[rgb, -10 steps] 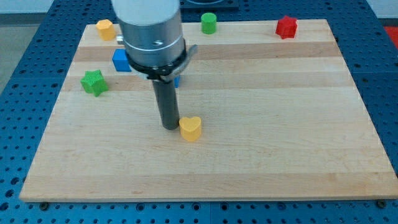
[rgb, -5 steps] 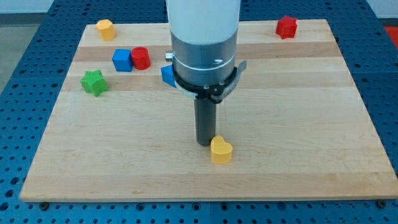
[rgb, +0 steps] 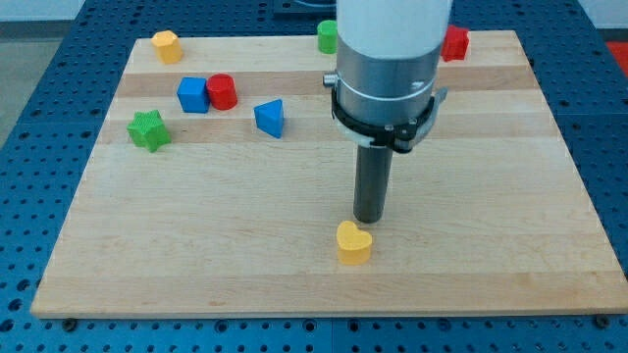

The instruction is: Push the yellow heart to the bottom center of the board

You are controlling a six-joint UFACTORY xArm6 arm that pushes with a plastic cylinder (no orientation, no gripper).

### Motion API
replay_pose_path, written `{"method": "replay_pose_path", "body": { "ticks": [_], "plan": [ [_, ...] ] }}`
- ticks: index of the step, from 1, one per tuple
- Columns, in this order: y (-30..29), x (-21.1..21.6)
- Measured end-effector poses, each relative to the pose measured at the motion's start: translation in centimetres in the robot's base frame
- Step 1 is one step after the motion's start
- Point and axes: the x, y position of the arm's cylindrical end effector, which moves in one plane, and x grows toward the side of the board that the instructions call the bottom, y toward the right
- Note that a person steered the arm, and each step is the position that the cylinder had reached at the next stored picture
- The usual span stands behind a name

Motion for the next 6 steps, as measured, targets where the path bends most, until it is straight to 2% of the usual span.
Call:
{"method": "replay_pose_path", "body": {
  "ticks": [1,3,5,6],
  "plan": [
    [-0.1,1.8],
    [-3.7,1.8],
    [-4.1,1.8],
    [-5.8,0.6]
  ]
}}
